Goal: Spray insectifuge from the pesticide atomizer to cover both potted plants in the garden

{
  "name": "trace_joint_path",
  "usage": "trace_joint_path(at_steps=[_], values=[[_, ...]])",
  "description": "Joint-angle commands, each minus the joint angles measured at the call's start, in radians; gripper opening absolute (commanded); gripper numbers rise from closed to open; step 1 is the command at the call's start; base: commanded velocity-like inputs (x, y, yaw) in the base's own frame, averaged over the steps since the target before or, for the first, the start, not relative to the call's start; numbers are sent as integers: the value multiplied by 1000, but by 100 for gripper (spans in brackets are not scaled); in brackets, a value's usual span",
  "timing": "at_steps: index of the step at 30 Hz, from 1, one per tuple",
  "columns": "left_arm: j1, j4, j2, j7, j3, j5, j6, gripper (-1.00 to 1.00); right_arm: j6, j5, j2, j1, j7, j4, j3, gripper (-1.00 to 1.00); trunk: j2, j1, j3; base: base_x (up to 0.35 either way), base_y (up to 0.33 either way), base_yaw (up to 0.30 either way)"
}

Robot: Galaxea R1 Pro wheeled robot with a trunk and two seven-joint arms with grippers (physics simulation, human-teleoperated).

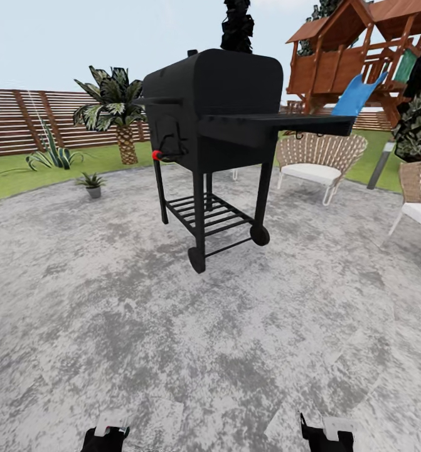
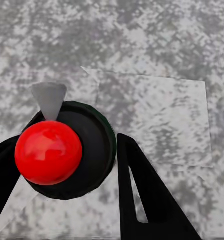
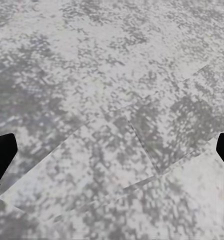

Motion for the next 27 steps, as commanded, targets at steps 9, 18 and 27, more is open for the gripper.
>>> trace_joint_path(at_steps=[9,18,27], values=[[-1,2,0,-3,-7,11,-3,-100,-3,2,0,0,-3,0,0,100,0,0,-1,1,0,277],[-1,2,0,-3,-7,11,-3,-100,-3,2,0,0,-3,0,0,100,0,0,-1,0,0,277],[-1,2,0,-3,-7,11,-3,-100,-3,2,0,0,-3,0,0,100,0,0,-1,0,0,277]])
